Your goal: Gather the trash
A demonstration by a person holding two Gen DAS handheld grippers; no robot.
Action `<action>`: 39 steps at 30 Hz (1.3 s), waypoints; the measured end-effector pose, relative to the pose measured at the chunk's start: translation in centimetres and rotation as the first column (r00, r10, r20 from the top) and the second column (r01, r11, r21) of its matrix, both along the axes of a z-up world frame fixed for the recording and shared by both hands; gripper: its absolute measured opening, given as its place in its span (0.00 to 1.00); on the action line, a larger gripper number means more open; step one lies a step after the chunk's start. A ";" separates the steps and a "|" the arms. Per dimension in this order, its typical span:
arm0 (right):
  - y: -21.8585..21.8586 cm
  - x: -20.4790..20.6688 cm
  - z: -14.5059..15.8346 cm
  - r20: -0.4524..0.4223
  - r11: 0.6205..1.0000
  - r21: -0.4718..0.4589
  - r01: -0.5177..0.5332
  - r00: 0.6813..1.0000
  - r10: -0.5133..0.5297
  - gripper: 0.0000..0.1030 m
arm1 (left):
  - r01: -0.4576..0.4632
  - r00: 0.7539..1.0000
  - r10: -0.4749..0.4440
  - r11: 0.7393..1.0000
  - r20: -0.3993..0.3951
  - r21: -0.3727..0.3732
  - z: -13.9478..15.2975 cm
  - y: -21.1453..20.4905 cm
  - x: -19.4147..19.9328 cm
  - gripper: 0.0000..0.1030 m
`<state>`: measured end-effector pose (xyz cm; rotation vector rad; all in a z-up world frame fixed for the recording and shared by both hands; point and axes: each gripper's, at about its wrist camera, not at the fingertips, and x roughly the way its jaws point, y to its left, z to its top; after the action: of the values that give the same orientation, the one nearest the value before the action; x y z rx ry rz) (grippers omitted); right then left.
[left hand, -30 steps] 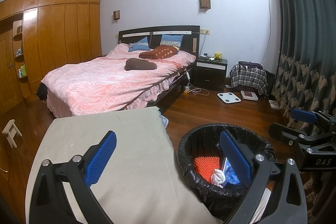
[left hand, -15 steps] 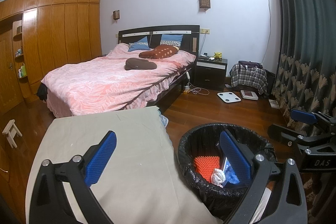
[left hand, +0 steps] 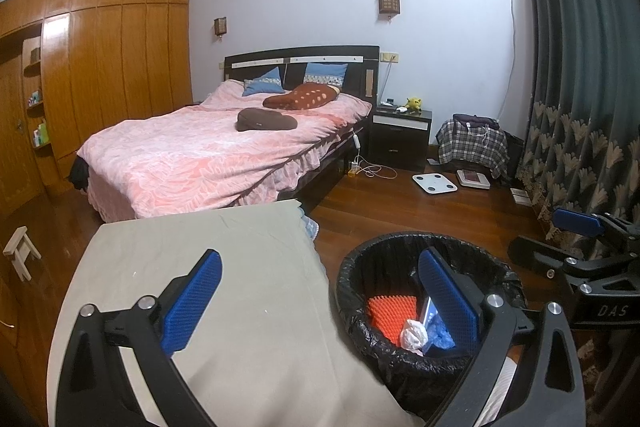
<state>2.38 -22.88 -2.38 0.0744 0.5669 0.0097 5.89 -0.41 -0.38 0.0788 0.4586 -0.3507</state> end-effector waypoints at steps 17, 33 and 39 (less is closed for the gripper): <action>0.1 0.0 0.1 -0.001 1.000 0.000 -0.001 1.000 0.001 0.95 | 0.001 1.000 -0.001 1.000 -0.002 0.001 0.0 -0.1 0.0 0.94; 0.2 0.1 -0.1 -0.003 1.000 -0.002 -0.001 1.000 0.001 0.95 | 0.000 1.000 0.000 1.000 -0.004 0.000 0.0 0.0 0.1 0.94; 0.3 0.1 -0.1 -0.004 1.000 -0.003 0.000 1.000 0.000 0.95 | -0.004 1.000 0.004 1.000 0.001 -0.004 -0.1 0.0 0.1 0.94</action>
<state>2.43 -22.56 -2.50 0.0719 0.5707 0.0089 5.94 -0.37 -0.43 0.0741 0.4571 -0.3481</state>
